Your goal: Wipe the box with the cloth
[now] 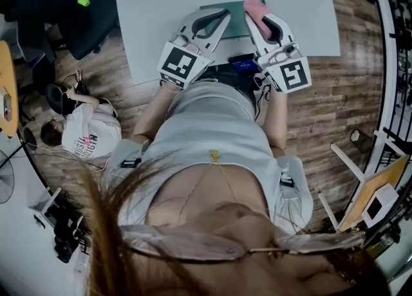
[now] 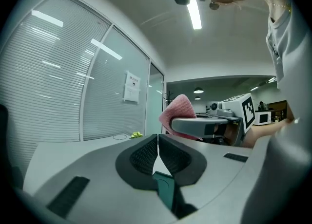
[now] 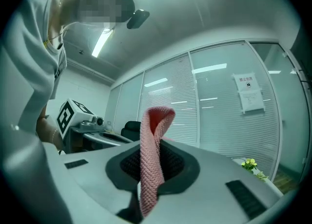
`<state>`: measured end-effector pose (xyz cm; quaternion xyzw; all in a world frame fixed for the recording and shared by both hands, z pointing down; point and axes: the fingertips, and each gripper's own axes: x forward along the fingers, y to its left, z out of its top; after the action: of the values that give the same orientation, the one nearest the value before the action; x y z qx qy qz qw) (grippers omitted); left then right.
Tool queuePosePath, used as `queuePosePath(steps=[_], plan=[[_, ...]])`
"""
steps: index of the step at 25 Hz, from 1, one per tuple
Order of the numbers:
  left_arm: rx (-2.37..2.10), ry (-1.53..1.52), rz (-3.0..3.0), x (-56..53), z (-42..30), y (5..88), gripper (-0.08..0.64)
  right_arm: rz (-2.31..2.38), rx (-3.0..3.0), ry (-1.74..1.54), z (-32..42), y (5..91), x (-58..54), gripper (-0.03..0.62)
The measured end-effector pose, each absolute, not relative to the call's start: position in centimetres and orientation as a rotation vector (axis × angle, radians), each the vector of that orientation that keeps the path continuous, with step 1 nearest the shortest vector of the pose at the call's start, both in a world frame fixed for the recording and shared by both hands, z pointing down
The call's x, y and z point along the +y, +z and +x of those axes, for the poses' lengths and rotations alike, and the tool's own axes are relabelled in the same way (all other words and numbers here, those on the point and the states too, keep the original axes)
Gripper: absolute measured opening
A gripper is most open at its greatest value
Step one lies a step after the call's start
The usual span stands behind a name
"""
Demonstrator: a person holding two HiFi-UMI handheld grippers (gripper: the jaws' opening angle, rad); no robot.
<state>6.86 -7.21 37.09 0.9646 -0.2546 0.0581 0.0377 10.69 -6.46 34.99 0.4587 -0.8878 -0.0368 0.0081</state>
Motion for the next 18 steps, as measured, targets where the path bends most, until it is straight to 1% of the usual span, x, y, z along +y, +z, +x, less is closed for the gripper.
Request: queuePosePath(steps=[18], plan=[[-0.762,0.179,2.937,-5.8,6.7,37.3,0.034,1.463,-2.727,-0.042,10.4,36.2,-4.7,0.035]])
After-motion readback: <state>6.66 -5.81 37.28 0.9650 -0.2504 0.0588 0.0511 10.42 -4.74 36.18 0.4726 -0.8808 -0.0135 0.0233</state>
